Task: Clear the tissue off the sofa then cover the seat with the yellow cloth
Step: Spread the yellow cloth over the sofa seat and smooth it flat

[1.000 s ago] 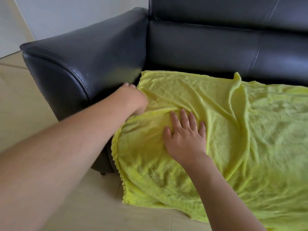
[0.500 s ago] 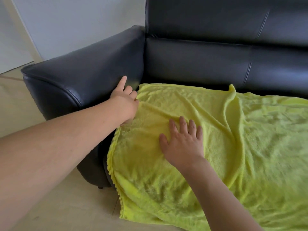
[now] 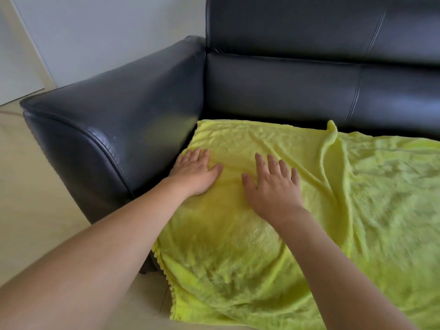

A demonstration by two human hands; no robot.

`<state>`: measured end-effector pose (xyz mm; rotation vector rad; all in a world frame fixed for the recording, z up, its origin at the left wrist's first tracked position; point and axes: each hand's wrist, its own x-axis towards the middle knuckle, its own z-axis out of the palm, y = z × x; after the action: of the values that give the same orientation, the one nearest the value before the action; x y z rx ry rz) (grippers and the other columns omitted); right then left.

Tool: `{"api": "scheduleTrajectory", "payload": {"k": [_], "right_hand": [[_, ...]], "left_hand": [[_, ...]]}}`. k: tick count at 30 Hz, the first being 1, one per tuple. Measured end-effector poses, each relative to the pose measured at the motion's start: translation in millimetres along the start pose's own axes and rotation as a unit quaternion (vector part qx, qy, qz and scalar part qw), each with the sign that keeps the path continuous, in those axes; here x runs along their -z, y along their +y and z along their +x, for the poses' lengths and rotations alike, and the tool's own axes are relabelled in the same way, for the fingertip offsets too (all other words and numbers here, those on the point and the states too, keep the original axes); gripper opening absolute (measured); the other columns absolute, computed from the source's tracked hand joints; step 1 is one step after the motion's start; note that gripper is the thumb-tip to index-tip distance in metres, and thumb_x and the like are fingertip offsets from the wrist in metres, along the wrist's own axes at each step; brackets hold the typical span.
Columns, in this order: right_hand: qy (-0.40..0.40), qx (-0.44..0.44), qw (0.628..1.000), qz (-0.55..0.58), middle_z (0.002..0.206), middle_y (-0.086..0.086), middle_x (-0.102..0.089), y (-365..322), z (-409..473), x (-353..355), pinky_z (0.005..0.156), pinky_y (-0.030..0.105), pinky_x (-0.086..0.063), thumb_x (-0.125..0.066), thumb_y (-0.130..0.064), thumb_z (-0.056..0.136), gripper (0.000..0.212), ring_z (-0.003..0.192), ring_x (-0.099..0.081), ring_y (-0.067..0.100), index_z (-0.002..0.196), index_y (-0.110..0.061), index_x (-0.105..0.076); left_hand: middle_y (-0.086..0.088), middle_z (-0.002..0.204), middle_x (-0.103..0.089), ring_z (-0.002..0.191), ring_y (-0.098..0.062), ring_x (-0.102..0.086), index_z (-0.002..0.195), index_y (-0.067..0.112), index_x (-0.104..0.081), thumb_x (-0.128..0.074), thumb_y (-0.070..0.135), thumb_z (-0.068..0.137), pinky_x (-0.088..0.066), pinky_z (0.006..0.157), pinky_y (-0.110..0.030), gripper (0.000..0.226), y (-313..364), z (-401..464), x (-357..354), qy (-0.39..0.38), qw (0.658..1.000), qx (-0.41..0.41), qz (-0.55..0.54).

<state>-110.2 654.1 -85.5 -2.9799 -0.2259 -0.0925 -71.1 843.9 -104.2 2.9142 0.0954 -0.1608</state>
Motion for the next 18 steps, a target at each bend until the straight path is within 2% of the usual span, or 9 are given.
{"api": "scheduleTrajectory", "payload": {"k": [4, 7, 10, 14, 16, 18], "right_hand": [[-0.024, -0.011, 1.0, -0.01, 0.163, 0.004, 0.001, 15, 25, 0, 0.119, 0.05, 0.003, -0.013, -0.057, 0.097, 0.067, 0.149, 0.003, 0.026, 0.155, -0.026, 0.0], [-0.056, -0.021, 0.998, -0.017, 0.163, 0.003, 0.004, 22, 35, -7, 0.118, 0.051, 0.004, -0.012, -0.059, 0.096, 0.068, 0.149, 0.006, 0.026, 0.155, -0.026, 0.0], [-0.056, -0.027, 0.998, -0.02, 0.163, 0.004, 0.002, 22, 41, -8, 0.118, 0.052, 0.002, -0.013, -0.06, 0.095, 0.069, 0.149, 0.004, 0.027, 0.155, -0.026, -0.001], [-0.008, -0.018, 1.0, -0.017, 0.162, 0.006, -0.005, 18, 58, 0, 0.119, 0.05, 0.0, -0.016, -0.057, 0.097, 0.068, 0.149, -0.002, 0.027, 0.155, -0.024, -0.006], [0.001, -0.008, 1.0, -0.027, 0.163, 0.005, -0.001, 20, 72, 4, 0.119, 0.051, 0.002, -0.014, -0.057, 0.097, 0.067, 0.149, 0.002, 0.026, 0.155, -0.024, -0.004], [0.002, 0.002, 1.0, -0.029, 0.163, 0.004, 0.003, 24, 86, 8, 0.118, 0.051, 0.005, -0.012, -0.057, 0.097, 0.067, 0.149, 0.005, 0.025, 0.155, -0.024, -0.003]], "left_hand": [[-0.005, 0.164, 0.002, 0.151, -0.022, 0.003, 0.157, 0.018, -0.008, -0.017, 0.058, 0.099, 0.002, 0.121, -0.039, 0.071, -1, 16, 5, 0.031, 0.999, 0.004, -0.026], [-0.005, 0.164, 0.002, 0.151, -0.021, 0.002, 0.157, 0.017, -0.006, -0.015, 0.061, 0.098, 0.0, 0.122, -0.037, 0.074, -4, 26, 0, 0.016, 0.999, 0.025, -0.036], [-0.006, 0.164, 0.002, 0.151, -0.022, 0.001, 0.157, 0.015, -0.005, -0.015, 0.062, 0.097, -0.001, 0.122, -0.038, 0.076, 0, 36, 1, 0.011, 0.999, 0.037, -0.02], [-0.009, 0.163, -0.009, 0.15, -0.025, -0.007, 0.155, 0.011, -0.017, -0.02, 0.052, 0.1, -0.005, 0.122, -0.041, 0.069, 14, 64, 17, 0.102, 0.994, 0.019, -0.03], [-0.01, 0.163, -0.009, 0.15, -0.027, -0.008, 0.156, 0.009, -0.015, -0.021, 0.052, 0.1, -0.008, 0.121, -0.041, 0.07, 16, 83, 23, 0.075, 0.99, 0.057, -0.101], [-0.011, 0.163, -0.008, 0.149, -0.029, -0.008, 0.156, 0.009, -0.012, -0.02, 0.055, 0.099, -0.009, 0.121, -0.042, 0.074, 15, 96, 21, 0.021, 0.99, 0.085, -0.113]]}}
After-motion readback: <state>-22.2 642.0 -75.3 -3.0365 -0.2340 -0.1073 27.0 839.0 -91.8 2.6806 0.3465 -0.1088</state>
